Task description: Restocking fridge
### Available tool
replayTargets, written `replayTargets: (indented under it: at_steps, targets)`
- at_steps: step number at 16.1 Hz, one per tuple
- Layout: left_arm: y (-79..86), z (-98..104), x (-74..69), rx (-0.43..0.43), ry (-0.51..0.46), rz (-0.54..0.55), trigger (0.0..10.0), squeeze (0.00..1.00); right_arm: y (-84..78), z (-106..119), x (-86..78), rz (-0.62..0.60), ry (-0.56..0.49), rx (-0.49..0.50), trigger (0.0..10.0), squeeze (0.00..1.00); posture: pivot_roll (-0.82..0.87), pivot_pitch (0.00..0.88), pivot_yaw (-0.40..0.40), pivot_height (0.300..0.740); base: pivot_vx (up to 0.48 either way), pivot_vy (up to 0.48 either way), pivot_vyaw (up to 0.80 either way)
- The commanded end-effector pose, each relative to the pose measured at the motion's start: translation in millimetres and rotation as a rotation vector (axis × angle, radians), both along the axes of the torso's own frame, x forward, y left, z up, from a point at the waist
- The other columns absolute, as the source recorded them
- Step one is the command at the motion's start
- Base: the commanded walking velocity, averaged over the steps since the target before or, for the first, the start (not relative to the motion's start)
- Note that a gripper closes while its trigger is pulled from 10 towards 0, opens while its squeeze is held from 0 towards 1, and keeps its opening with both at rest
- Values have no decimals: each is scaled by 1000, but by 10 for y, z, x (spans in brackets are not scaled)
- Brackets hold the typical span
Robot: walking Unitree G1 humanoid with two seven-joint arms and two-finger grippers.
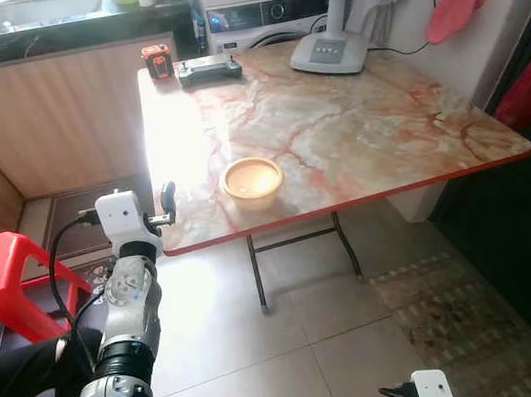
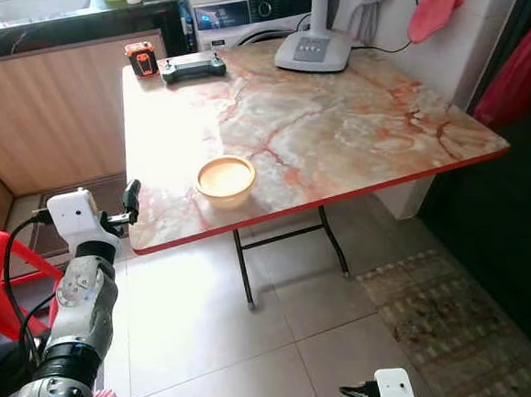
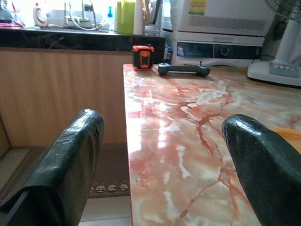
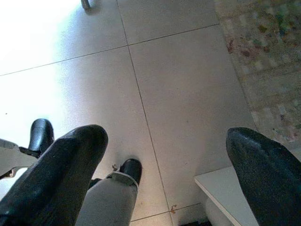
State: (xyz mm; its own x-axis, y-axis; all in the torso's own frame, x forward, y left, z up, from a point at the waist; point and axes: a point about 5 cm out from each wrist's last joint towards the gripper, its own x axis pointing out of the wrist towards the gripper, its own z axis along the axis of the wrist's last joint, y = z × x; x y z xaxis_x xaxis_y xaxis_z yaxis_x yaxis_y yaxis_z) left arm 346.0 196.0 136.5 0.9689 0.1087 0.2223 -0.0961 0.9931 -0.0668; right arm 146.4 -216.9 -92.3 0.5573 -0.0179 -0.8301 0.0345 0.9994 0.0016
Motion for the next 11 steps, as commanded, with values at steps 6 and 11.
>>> replayTargets:
  at_steps: [6,11]
  targets:
    - [-3,20,-32,-20,7,-28,10000,0,15,-16,-41,18,7,3,10000,0,41,0,5,740,298,0,0]
    - [-39,24,-28,-10,18,-56,10000,0,20,-17,-41,3,5,10,10000,0,38,0,6,740,325,0,0]
